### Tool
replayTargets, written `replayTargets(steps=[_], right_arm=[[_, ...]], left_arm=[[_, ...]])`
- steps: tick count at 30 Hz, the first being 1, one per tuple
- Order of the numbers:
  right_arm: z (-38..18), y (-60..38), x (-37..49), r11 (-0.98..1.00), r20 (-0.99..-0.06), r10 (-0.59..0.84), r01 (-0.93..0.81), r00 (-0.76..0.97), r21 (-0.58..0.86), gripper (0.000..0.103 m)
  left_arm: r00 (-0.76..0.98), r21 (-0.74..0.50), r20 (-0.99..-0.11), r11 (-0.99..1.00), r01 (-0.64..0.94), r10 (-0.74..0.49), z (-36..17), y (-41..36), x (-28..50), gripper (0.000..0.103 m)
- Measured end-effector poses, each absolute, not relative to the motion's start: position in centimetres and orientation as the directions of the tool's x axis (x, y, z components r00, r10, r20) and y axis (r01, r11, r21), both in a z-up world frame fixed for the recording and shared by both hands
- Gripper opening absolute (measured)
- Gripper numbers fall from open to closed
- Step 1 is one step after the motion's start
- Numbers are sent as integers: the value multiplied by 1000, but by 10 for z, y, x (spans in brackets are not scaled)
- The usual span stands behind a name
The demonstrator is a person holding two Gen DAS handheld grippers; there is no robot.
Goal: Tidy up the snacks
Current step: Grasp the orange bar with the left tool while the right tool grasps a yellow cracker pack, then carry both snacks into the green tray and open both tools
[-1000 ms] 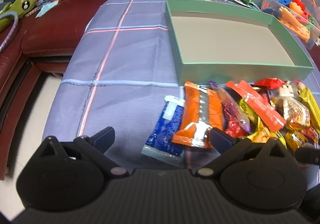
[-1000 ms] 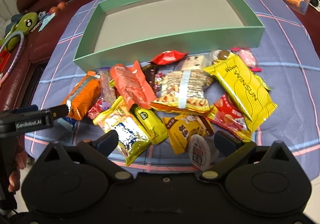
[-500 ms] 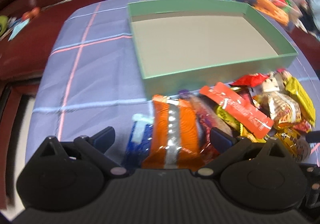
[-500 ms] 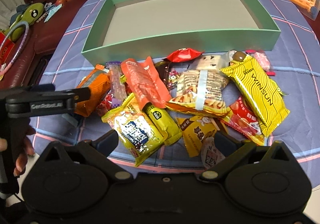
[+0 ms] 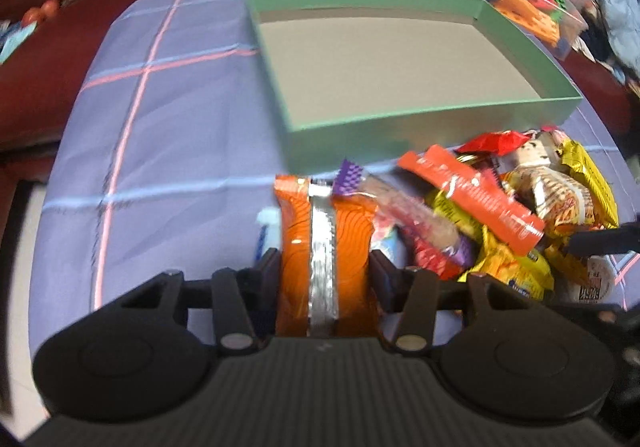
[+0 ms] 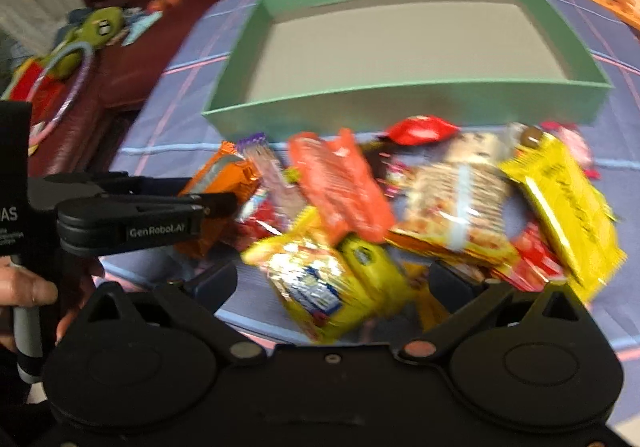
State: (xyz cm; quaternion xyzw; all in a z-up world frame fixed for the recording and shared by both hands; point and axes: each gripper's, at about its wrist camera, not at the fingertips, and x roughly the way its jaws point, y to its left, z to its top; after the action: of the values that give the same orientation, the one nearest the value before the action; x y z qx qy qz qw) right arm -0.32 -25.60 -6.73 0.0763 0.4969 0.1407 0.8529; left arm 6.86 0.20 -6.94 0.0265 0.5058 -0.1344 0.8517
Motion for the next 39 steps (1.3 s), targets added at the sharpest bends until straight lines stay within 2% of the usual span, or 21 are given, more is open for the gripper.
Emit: replayTargets(steps=[3, 5, 11, 15, 18, 20, 23, 26, 31, 35, 39], right_arm=[[-73, -244, -1, 940, -819, 330, -239, 469, 242, 90], [-77, -237, 1, 940, -821, 317, -271, 475, 207, 86], [-96, -229, 2, 948, -845, 266, -286, 463, 142, 86], [-93, -223, -3, 947, -841, 238, -307, 486, 90, 69], [-85, -223, -4, 943, -829, 265, -313, 492, 116, 59], [-79, -225, -5, 938, -818, 298, -312, 492, 153, 47], [-69, -225, -2, 923, -807, 352, -322, 474, 213, 46], [-75, -220, 2, 928, -824, 316, -335, 470, 165, 46], [-77, -219, -1, 925, -822, 326, -335, 467, 177, 50], [-77, -219, -3, 928, -832, 320, -329, 453, 178, 65], [-79, -219, -9, 926, -839, 315, -339, 444, 168, 65]], left_arm=[[453, -81, -874, 972, 222, -176, -72, 19, 60, 49], [444, -85, -880, 976, 200, -168, -74, 27, 57, 52], [435, -67, -890, 982, 176, -139, -85, 30, 57, 56], [468, -56, -874, 985, 165, -128, -81, 29, 54, 51], [491, -66, -861, 985, 158, -137, -72, 31, 52, 51], [497, -90, -854, 984, 155, -156, -64, 35, 51, 51], [514, -89, -843, 984, 155, -157, -55, 38, 52, 51], [507, -90, -848, 985, 145, -152, -56, 40, 54, 51], [490, -103, -857, 985, 138, -158, -64, 42, 52, 51], [494, -115, -853, 984, 137, -168, -67, 44, 49, 51], [488, -128, -854, 982, 138, -180, -70, 44, 49, 51]])
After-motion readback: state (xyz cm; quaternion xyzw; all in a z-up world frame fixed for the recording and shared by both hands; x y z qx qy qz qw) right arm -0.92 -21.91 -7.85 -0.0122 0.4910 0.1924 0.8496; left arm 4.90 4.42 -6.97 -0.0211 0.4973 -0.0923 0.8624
